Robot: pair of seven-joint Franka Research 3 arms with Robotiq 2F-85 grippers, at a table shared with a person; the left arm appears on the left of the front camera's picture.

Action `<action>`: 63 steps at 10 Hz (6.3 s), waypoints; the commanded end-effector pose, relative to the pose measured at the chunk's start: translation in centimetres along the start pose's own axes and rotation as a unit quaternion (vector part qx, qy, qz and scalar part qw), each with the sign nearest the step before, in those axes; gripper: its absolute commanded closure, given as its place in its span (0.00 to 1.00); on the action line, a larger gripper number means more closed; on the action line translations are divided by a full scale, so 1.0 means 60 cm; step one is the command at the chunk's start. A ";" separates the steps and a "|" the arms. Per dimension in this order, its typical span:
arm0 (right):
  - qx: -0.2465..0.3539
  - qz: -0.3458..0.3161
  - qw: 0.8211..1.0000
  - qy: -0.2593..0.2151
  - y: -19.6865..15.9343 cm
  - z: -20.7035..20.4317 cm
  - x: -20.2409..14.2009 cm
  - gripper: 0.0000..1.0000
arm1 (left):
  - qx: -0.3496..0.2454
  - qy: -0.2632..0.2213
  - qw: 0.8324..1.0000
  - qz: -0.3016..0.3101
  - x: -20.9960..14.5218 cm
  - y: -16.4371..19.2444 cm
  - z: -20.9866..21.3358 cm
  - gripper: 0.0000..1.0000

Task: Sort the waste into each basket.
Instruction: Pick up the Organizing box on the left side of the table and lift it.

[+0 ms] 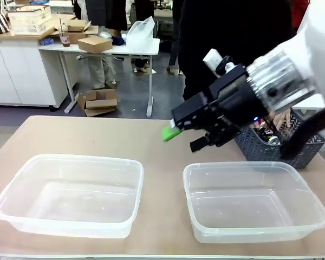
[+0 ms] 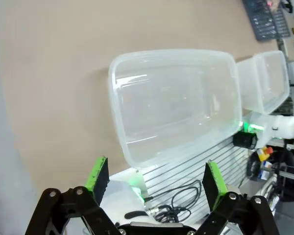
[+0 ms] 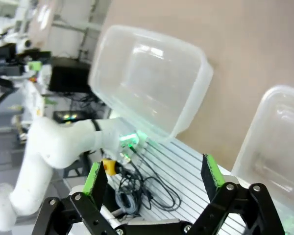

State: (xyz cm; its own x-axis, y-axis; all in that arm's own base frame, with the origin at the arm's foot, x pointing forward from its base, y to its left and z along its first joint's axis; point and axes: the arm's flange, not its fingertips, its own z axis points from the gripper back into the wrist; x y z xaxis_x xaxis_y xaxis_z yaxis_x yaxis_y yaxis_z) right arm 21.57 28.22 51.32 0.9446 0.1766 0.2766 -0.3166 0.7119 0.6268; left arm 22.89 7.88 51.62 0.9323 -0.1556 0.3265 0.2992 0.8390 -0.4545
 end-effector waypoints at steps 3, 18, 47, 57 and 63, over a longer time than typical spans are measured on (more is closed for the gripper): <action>-0.139 -0.078 0.986 0.042 0.039 -0.174 -0.034 0.00 | 0.080 0.109 0.989 0.056 0.069 -0.019 -0.197 0.00; -0.283 -0.084 0.955 0.036 0.035 -0.395 0.016 0.00 | 0.125 0.237 0.953 0.141 0.093 0.077 -0.342 0.00; -0.284 -0.058 0.956 0.054 0.135 -0.210 0.106 1.00 | 0.189 0.110 0.963 0.158 0.147 -0.095 -0.095 1.00; -0.357 -0.158 0.920 0.031 0.038 0.013 0.107 0.95 | 0.080 0.150 0.982 0.080 0.326 -0.241 -0.195 0.97; -0.314 -0.245 0.917 0.012 -0.112 0.076 0.093 0.95 | 0.122 0.142 0.981 0.051 0.391 -0.302 -0.264 0.97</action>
State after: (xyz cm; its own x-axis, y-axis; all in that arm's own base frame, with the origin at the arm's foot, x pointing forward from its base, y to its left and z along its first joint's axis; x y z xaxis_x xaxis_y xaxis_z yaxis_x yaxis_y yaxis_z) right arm 27.83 24.05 54.48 0.9646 -0.2359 0.1181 0.2220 0.9677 0.1198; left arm 42.43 -21.38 54.03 0.9748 -0.2230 0.0003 0.2130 0.9305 -0.2981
